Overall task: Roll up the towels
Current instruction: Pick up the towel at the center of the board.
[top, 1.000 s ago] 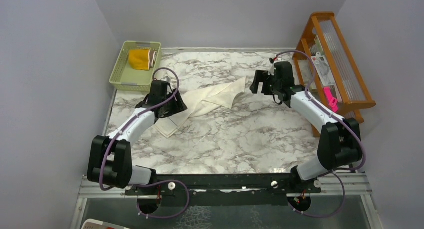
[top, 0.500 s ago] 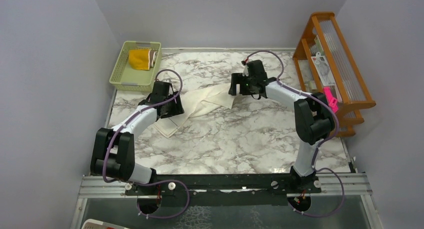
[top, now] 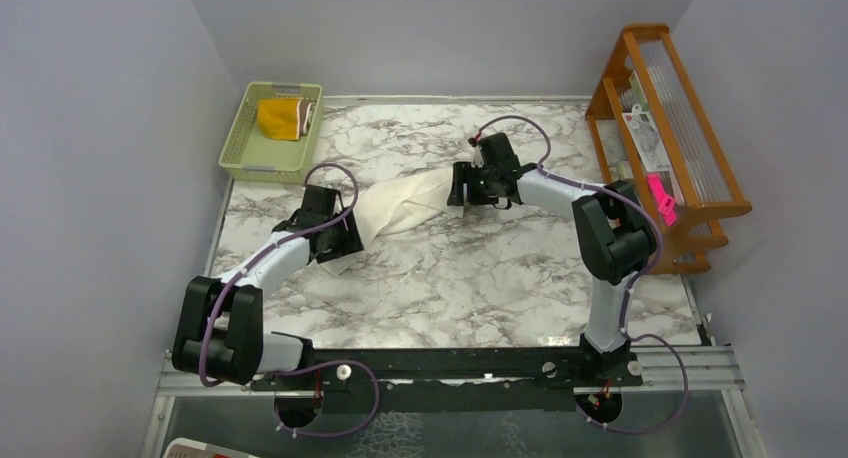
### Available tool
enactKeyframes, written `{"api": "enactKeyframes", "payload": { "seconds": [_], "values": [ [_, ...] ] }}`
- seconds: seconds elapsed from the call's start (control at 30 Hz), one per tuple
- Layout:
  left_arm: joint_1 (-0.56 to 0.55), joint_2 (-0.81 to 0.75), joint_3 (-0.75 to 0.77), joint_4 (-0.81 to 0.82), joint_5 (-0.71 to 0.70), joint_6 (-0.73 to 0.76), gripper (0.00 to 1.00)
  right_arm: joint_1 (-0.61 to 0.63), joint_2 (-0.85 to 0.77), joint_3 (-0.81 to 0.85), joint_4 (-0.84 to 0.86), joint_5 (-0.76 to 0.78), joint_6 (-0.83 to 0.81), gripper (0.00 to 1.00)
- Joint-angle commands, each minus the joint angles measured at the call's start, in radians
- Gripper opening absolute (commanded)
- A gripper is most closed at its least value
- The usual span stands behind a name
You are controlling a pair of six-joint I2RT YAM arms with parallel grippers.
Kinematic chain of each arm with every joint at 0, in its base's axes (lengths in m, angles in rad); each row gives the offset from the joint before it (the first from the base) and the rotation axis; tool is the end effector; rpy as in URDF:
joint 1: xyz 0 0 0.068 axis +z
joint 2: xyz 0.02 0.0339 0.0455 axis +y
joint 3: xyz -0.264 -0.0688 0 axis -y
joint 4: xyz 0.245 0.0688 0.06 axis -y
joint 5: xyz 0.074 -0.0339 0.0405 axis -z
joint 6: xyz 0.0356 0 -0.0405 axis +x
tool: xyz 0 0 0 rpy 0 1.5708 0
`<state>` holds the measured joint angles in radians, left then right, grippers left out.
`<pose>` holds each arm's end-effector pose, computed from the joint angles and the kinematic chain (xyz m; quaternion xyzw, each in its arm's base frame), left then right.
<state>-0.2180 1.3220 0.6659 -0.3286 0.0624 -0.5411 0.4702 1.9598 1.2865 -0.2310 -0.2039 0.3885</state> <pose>0.2400 -0.0554 0.1762 -0.1450 0.9459 -0.1347 0.2571 0.3679 0.1951 0.1663 -0.0717 0.9379 0.2229 0.2558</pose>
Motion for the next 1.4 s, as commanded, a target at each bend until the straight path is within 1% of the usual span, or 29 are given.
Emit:
{"api": "enactKeyframes", "payload": {
  "seconds": [0.0, 0.03, 0.1, 0.17, 0.23, 0.43, 0.53, 0.6, 0.63, 0.67, 0.8, 0.9, 0.97, 1.2, 1.23, 1.3, 1.37],
  "values": [
    [-0.001, -0.015, -0.020, -0.022, -0.022, -0.036, 0.63, 0.005, 0.001, -0.017, 0.038, -0.018, 0.016, 0.58],
    [0.000, -0.012, -0.020, -0.022, -0.022, -0.038, 0.63, 0.005, -0.001, -0.017, 0.040, -0.018, 0.016, 0.49],
    [-0.001, -0.009, -0.022, -0.024, -0.017, -0.040, 0.63, 0.005, -0.007, -0.016, 0.038, -0.019, 0.015, 0.29],
    [-0.001, -0.009, -0.024, -0.025, -0.015, -0.042, 0.63, 0.005, -0.020, -0.016, 0.033, -0.003, 0.008, 0.14],
    [-0.001, -0.003, -0.027, -0.027, -0.024, -0.041, 0.63, 0.005, -0.037, -0.019, 0.032, 0.010, -0.002, 0.08],
    [-0.001, 0.047, -0.035, -0.059, -0.060, -0.061, 0.59, 0.004, -0.093, -0.045, 0.021, 0.023, -0.017, 0.06],
    [-0.001, 0.059, -0.035, -0.074, -0.101, -0.063, 0.59, 0.003, -0.121, -0.067, 0.022, 0.024, -0.020, 0.05],
    [-0.001, 0.071, -0.036, -0.075, -0.116, -0.067, 0.55, 0.001, -0.142, -0.082, 0.022, 0.024, -0.021, 0.04],
    [-0.001, 0.077, -0.038, -0.073, -0.122, -0.070, 0.49, -0.001, -0.153, -0.093, 0.022, 0.023, -0.022, 0.04],
    [-0.001, 0.083, -0.040, -0.070, -0.126, -0.071, 0.41, -0.004, -0.163, -0.101, 0.022, 0.023, -0.023, 0.03],
    [-0.001, 0.116, -0.041, -0.055, -0.142, -0.068, 0.13, -0.018, -0.212, -0.143, 0.022, 0.022, -0.029, 0.03],
    [-0.001, 0.129, -0.026, -0.056, -0.150, -0.068, 0.03, -0.035, -0.259, -0.183, 0.018, 0.021, -0.034, 0.02],
    [-0.001, 0.121, -0.011, -0.062, -0.149, -0.071, 0.00, -0.048, -0.292, -0.207, 0.019, 0.020, -0.039, 0.02],
    [0.000, 0.091, 0.056, -0.133, -0.161, -0.057, 0.00, -0.112, -0.388, -0.269, 0.012, 0.003, -0.056, 0.01],
    [0.000, 0.076, 0.061, -0.145, -0.161, -0.057, 0.05, -0.118, -0.395, -0.269, 0.007, 0.002, -0.059, 0.01],
    [0.000, 0.034, 0.071, -0.170, -0.158, -0.057, 0.28, -0.126, -0.408, -0.270, -0.006, 0.000, -0.064, 0.01],
    [0.000, 0.003, 0.088, -0.200, -0.163, -0.049, 0.42, -0.132, -0.428, -0.278, -0.008, 0.000, -0.064, 0.01]
  ]
}}
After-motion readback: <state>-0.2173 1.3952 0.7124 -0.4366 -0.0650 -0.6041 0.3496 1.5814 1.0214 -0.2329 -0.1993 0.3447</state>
